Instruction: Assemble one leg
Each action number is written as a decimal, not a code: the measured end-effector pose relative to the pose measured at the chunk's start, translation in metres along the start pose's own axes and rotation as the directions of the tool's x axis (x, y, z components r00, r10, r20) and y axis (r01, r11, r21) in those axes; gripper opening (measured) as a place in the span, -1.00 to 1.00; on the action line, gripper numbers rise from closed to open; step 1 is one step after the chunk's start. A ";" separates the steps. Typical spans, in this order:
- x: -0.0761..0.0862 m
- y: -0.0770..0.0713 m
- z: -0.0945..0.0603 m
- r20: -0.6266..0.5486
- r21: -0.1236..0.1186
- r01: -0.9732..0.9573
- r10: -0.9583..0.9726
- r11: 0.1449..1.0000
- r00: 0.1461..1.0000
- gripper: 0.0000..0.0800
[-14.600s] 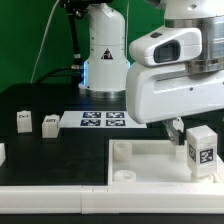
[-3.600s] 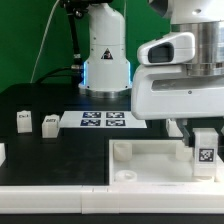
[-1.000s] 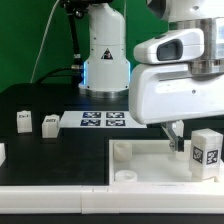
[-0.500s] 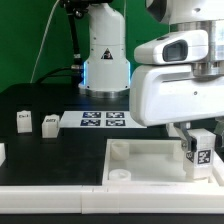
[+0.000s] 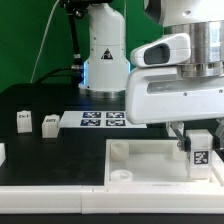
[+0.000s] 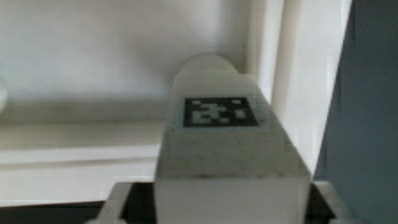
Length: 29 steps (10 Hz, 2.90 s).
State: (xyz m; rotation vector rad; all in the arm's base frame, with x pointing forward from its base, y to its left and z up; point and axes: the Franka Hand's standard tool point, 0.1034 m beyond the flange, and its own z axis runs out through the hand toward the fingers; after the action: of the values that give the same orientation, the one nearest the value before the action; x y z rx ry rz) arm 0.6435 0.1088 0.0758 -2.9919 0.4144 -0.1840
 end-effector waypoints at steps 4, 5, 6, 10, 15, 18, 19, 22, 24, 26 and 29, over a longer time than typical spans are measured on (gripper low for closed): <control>-0.002 0.002 0.001 -0.017 0.003 -0.444 0.444 0.896 0.896 -0.27; -0.003 0.002 0.001 -0.016 0.001 -0.531 0.531 0.847 0.847 -0.27; -0.004 0.003 0.001 -0.016 -0.003 -0.615 0.615 0.788 0.788 -0.27; -0.004 0.004 0.002 -0.011 -0.007 -0.652 0.652 0.758 0.758 -0.14; -0.006 -0.006 -0.001 0.011 -0.023 -0.314 0.314 0.949 0.949 0.61; -0.001 0.000 -0.001 0.016 -0.018 0.046 -0.046 0.999 0.999 0.62; -0.002 0.001 -0.001 0.022 -0.015 0.195 -0.194 0.981 0.981 0.62; -0.004 -0.006 -0.001 0.033 -0.035 0.523 -0.522 0.852 0.852 0.62; -0.003 -0.004 -0.001 0.037 -0.042 0.577 -0.576 0.816 0.817 0.62; -0.003 -0.004 -0.001 0.037 -0.042 0.574 -0.573 0.818 0.819 0.25; -0.003 -0.004 0.000 0.036 -0.043 0.550 -0.548 0.834 0.835 -0.27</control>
Offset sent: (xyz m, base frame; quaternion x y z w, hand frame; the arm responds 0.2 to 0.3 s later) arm -0.0040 0.0069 -0.0082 0.0009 -0.0106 0.3175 0.9482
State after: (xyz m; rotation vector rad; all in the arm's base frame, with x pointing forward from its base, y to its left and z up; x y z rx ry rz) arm 0.6413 0.1134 0.0765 -3.0722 -0.4705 -0.1882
